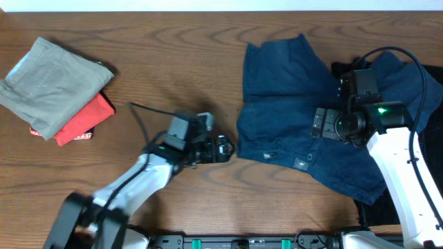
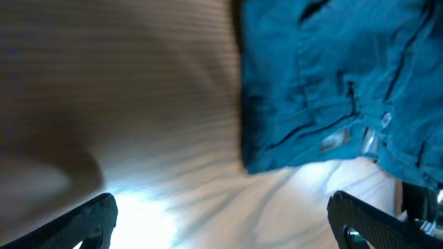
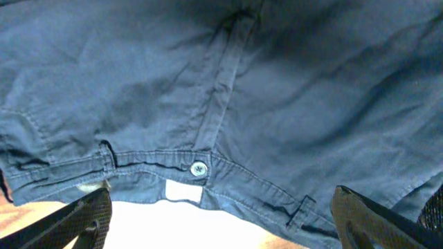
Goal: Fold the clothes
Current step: 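Drag the blue shorts leftward to the table center with both grippers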
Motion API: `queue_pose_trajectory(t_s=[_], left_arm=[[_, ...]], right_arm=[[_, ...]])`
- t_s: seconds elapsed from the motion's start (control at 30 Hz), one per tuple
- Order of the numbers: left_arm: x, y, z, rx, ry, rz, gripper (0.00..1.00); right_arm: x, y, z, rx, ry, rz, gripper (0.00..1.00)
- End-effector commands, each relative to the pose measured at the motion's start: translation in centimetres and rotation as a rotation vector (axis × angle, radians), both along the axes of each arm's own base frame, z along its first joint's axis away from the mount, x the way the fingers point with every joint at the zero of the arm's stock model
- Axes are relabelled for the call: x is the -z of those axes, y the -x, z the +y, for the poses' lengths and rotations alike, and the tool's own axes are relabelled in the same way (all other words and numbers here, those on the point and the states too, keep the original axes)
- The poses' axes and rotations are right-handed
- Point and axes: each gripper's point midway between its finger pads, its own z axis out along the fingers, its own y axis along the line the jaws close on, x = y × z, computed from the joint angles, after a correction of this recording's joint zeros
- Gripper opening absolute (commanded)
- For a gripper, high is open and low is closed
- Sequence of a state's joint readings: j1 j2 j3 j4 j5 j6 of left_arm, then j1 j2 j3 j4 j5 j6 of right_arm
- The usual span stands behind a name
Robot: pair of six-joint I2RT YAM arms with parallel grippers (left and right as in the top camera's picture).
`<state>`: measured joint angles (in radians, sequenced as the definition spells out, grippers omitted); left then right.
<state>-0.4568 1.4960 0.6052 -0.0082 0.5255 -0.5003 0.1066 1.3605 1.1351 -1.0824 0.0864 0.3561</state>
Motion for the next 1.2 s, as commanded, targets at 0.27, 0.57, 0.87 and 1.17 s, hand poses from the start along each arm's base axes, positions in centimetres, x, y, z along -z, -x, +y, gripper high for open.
queue_pose_trajectory(t_s=[0.27, 0.57, 0.87, 1.17], left_arm=[[3.2, 0.8, -8.0, 0.071, 0.122, 0.021, 0.62], [2.7, -0.7, -3.1, -0.01, 0.049, 0.058, 0.06], [-10.9, -12.2, 12.8, -0.39, -0.031, -0.258, 0.06], [-14.5, -16.9, 21.0, -0.601, -0.095, -0.353, 0.98]], right_arm=[[-0.3, 0.4, -0.5, 0.026, 0.008, 0.007, 0.99], [-0.2, 0.8, -1.3, 0.048, 0.029, 0.021, 0.99], [-0.3, 0.7, -1.5, 0.056, 0.027, 0.017, 0.99], [-0.2, 0.7, -1.5, 0.056, 0.027, 0.018, 0.99]])
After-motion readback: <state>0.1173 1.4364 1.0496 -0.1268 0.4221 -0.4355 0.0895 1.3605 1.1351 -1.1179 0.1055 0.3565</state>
